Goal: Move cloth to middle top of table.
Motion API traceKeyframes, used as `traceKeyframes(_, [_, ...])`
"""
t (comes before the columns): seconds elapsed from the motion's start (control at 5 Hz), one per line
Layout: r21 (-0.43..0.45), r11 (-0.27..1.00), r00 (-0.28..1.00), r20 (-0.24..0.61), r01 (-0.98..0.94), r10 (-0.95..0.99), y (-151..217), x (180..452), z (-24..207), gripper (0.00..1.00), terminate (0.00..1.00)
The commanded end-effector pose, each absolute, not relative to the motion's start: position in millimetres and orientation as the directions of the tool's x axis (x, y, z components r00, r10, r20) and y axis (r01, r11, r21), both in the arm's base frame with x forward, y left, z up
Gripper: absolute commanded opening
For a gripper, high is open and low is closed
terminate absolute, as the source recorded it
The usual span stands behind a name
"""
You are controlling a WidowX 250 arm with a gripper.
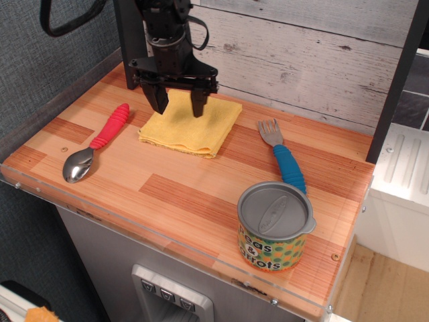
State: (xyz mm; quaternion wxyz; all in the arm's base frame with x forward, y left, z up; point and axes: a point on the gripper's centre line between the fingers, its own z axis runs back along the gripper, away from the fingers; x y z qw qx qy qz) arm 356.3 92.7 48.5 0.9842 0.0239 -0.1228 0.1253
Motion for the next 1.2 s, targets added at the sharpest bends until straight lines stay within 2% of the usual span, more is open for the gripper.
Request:
traceKeyframes(0.0, [0.050, 0.967, 0.911, 0.350, -0.250, 0.217, 79.3, 364.8, 100.7, 1.00, 0.00])
traceKeyframes(0.4, [0.012, 0.987, 0.946, 0.289, -0.159, 0.149, 36.5, 363.7, 105.5, 1.00, 0.00])
traceKeyframes(0.6, [0.039, 0.993, 0.950, 0.297, -0.111, 0.095, 9.9, 357.9, 108.2, 1.00, 0.00])
traceKeyframes(0.8, [0.003, 0.998, 0.956, 0.286, -0.065, 0.062, -14.8, 352.5, 109.3, 1.00, 0.00])
traceKeyframes(1.0, [-0.015, 0.998, 0.963, 0.263, -0.056, 0.058, -44.5, 360.7, 107.6, 1.00, 0.00])
